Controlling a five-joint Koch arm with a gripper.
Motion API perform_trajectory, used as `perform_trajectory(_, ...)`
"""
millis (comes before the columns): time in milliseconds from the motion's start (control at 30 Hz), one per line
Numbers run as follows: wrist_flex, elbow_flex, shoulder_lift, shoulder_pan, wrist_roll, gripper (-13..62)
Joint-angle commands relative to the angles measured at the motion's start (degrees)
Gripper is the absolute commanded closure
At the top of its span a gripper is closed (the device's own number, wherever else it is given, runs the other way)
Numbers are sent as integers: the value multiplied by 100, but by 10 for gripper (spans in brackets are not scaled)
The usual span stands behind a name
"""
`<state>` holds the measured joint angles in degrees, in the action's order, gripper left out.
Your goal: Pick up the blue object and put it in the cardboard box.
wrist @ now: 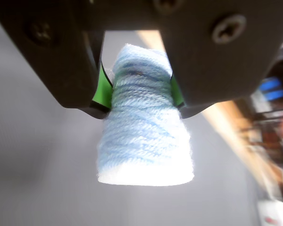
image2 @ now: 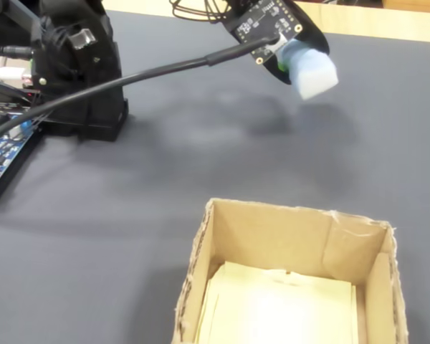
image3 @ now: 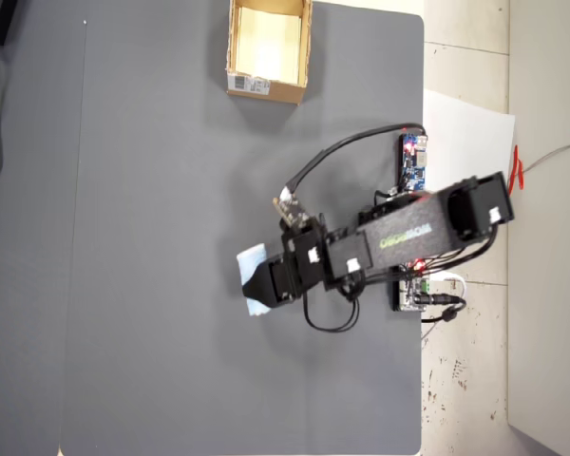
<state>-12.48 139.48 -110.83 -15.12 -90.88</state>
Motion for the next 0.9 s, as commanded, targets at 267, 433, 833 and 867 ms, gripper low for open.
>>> perform_trajectory(267, 1485, 826, -1230, 1582, 510, 450)
perform_trajectory(433, 1872, 1143, -1512, 2355, 1002, 450)
perform_trajectory(833, 1942, -193, -1028, 4280, 2681, 450)
perform_trajectory(867, 1925, -422, -844, 4447, 2681, 450)
